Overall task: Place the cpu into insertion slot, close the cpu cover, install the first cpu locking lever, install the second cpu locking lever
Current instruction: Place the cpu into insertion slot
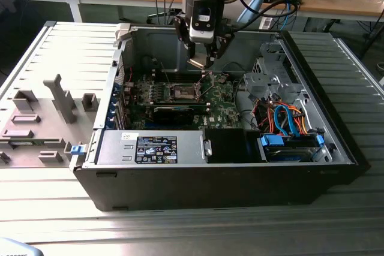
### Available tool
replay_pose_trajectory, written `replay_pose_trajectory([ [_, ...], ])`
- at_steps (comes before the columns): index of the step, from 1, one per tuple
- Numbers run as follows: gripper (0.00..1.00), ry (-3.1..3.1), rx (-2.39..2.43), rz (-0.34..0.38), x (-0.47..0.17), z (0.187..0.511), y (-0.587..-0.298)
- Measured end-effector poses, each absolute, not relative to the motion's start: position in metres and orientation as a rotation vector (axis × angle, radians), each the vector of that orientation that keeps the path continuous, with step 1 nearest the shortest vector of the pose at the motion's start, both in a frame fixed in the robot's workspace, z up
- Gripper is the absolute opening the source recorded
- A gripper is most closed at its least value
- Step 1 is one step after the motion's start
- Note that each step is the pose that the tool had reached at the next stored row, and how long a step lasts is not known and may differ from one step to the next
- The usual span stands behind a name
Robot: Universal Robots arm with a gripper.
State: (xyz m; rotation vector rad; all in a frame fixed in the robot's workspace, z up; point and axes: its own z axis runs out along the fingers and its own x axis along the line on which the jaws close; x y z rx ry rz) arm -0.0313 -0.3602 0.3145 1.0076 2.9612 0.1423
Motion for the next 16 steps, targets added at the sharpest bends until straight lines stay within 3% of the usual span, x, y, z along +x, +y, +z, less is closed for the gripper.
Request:
replay_pose_trajectory([
  [16, 0.55, 2.953, 1.029, 0.142, -0.0313, 0.3139, -0.3602],
])
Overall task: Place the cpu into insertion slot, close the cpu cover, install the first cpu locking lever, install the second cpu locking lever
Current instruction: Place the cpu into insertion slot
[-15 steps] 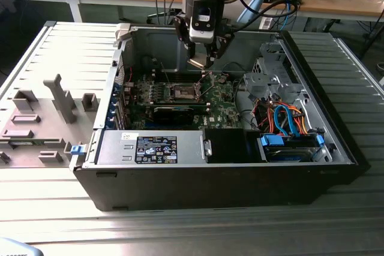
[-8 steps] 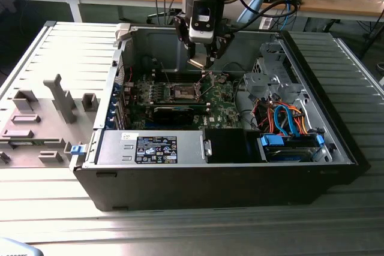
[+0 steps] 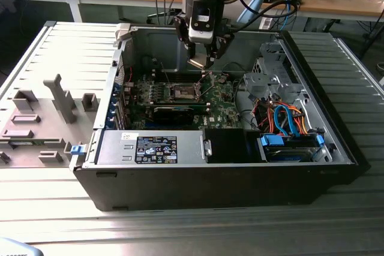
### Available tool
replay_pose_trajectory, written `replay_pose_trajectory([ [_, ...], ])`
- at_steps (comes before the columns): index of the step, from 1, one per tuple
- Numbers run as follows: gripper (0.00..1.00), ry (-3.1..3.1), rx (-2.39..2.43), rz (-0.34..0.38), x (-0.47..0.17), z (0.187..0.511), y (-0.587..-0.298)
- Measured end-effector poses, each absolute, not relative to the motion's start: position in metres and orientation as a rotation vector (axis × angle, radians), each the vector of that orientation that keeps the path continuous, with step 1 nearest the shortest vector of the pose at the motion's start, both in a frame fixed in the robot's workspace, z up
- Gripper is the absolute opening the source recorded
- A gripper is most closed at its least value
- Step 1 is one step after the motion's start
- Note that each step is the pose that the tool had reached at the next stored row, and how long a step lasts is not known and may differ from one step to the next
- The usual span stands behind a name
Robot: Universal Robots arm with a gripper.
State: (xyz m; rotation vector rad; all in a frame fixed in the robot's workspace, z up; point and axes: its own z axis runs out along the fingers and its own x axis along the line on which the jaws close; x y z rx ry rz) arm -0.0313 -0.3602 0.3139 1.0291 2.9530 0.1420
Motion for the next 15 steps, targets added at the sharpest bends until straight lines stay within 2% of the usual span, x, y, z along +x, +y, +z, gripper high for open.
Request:
replay_pose_trajectory([
  [15, 0.55, 2.945, 1.049, 0.142, -0.0313, 0.3135, -0.3602],
])
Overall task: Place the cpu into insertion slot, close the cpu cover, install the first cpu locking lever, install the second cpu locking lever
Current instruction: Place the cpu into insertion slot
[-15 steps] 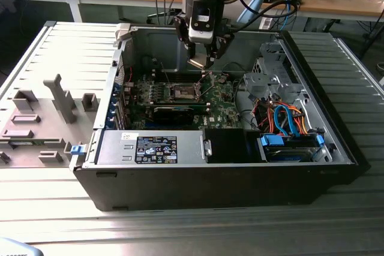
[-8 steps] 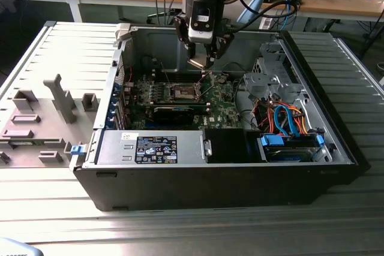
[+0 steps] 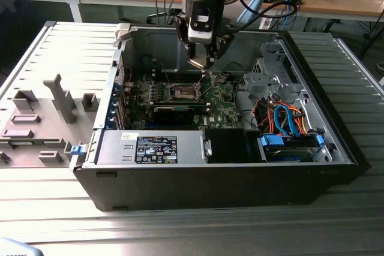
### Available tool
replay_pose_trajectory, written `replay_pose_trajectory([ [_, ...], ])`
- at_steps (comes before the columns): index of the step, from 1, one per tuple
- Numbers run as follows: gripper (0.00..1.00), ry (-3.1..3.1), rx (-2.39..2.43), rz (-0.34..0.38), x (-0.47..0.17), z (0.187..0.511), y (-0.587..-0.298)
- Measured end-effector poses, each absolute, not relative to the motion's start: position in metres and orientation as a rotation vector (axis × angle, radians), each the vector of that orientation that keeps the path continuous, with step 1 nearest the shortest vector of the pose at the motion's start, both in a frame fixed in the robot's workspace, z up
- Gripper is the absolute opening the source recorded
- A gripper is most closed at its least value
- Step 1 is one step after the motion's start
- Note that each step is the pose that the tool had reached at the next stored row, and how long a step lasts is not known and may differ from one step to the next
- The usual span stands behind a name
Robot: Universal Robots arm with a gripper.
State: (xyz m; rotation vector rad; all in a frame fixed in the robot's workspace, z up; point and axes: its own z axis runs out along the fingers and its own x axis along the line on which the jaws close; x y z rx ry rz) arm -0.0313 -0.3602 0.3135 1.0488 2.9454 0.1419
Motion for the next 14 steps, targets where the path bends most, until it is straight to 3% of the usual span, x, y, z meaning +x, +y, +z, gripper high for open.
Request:
replay_pose_trajectory([
  [14, 0.55, 2.933, 1.080, 0.142, -0.0313, 0.3127, -0.3602],
])
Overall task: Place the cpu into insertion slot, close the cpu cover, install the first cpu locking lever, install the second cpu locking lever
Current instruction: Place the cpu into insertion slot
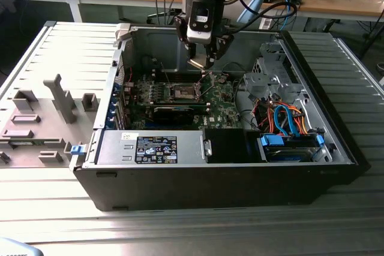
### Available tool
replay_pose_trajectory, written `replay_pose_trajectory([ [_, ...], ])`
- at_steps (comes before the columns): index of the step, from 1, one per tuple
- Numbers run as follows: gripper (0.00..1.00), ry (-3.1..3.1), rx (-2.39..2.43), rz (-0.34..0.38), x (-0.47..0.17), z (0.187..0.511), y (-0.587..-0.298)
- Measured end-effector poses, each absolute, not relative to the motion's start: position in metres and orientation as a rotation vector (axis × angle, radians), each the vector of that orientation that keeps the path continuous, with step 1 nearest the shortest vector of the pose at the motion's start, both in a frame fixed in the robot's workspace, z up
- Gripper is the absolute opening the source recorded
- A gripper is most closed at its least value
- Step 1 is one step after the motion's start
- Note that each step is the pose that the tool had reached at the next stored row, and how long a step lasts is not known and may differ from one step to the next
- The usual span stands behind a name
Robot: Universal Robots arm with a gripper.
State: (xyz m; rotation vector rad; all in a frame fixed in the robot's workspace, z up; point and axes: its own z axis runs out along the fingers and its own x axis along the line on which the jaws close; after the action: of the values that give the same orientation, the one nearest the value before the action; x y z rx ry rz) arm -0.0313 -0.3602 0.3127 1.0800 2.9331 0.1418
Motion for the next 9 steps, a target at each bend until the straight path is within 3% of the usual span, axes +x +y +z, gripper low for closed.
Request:
replay_pose_trajectory([
  [9, 0.55, 2.929, 1.091, 0.142, -0.0313, 0.3124, -0.3602],
])
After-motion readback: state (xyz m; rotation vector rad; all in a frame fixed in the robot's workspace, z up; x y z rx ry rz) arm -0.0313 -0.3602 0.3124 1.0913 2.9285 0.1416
